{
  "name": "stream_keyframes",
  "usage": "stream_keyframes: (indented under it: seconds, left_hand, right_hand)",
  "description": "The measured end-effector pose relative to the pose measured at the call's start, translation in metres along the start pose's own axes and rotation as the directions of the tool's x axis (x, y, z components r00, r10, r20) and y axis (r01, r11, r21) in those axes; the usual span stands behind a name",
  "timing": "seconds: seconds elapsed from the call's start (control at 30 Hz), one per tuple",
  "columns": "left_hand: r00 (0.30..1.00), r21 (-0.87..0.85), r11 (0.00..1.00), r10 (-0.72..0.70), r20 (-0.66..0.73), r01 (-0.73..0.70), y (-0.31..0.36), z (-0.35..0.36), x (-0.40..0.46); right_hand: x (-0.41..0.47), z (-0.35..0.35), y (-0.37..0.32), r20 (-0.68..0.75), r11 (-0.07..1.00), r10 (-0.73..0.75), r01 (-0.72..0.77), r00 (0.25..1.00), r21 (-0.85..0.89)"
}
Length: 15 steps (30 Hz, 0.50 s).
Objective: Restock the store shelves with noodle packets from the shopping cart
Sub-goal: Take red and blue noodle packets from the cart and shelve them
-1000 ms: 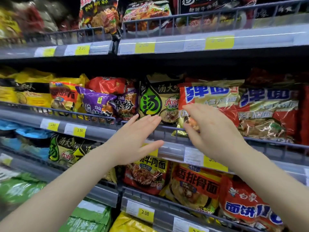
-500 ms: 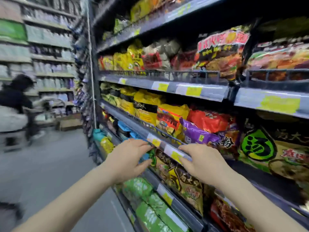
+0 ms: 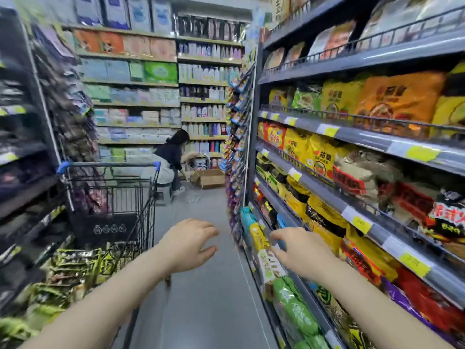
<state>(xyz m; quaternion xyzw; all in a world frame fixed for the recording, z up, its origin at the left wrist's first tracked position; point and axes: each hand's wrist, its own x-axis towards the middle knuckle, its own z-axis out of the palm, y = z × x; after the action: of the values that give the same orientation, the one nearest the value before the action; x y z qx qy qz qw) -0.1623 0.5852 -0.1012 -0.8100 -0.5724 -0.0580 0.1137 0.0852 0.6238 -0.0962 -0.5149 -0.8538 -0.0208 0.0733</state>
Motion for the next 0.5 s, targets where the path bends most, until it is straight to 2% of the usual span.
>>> stream_keyframes:
  seconds: [0.23, 0.33, 0.5]
  left_hand:
    - [0.992, 0.060, 0.990, -0.128, -0.012, 0.128, -0.084, -0.079, -0.084]
    - [0.982, 0.097, 0.978, -0.188, 0.000, 0.187, -0.113, -0.094, -0.126]
    - [0.952, 0.135, 0.944, -0.307, 0.017, 0.302, -0.147, -0.109, -0.182]
  right_hand:
    - [0.032, -0.073, -0.101, 0.016, 0.983, -0.184, 0.184, 0.983, 0.014]
    - [0.040, -0.081, -0.134, 0.008, 0.970, -0.242, 0.242, 0.970, 0.012]
    - [0.063, -0.081, -0.178, 0.081, 0.953, -0.302, 0.300, 0.950, 0.032]
